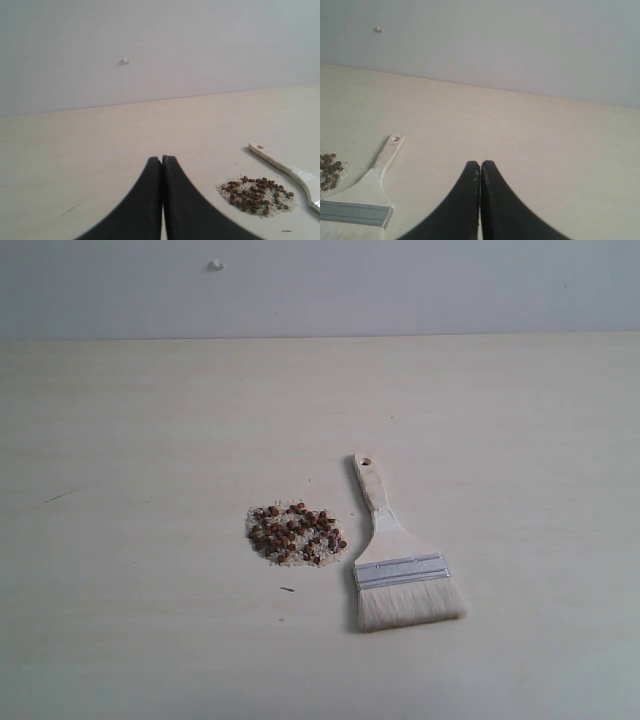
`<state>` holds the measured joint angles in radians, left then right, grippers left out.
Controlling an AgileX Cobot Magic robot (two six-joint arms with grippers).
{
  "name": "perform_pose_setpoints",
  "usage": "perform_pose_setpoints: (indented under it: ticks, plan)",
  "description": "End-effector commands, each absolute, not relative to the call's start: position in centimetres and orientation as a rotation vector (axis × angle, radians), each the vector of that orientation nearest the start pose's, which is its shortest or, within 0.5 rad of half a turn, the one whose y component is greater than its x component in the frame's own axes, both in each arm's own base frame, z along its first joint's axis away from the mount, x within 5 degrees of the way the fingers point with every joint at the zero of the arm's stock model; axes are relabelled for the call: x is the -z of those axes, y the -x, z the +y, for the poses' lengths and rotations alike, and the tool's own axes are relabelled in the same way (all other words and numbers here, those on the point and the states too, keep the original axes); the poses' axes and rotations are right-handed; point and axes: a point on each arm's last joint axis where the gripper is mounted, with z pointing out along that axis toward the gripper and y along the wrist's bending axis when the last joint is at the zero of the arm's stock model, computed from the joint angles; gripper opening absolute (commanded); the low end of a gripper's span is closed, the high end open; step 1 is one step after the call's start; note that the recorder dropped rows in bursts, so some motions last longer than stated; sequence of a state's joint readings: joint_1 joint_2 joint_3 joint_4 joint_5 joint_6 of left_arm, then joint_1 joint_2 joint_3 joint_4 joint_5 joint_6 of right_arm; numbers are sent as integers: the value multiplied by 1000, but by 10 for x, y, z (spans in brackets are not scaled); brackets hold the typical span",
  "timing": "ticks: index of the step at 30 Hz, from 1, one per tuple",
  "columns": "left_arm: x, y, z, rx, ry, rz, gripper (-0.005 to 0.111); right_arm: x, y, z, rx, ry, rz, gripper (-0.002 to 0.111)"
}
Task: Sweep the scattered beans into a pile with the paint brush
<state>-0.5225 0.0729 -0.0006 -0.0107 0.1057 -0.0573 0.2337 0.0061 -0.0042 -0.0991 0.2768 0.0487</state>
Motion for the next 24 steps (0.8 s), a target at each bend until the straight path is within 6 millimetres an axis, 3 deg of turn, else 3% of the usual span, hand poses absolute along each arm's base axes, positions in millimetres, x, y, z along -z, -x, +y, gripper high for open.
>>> perform_pose_setpoints:
  ticks: [1,24]
  plan:
    - [-200,-54,-31,456,-368,1636,0,-189,-54,10,-113,223,1743,0]
    - [-200,-54,-31,456,-368,1636,0,-187,-54,11,-129,212,1758,0]
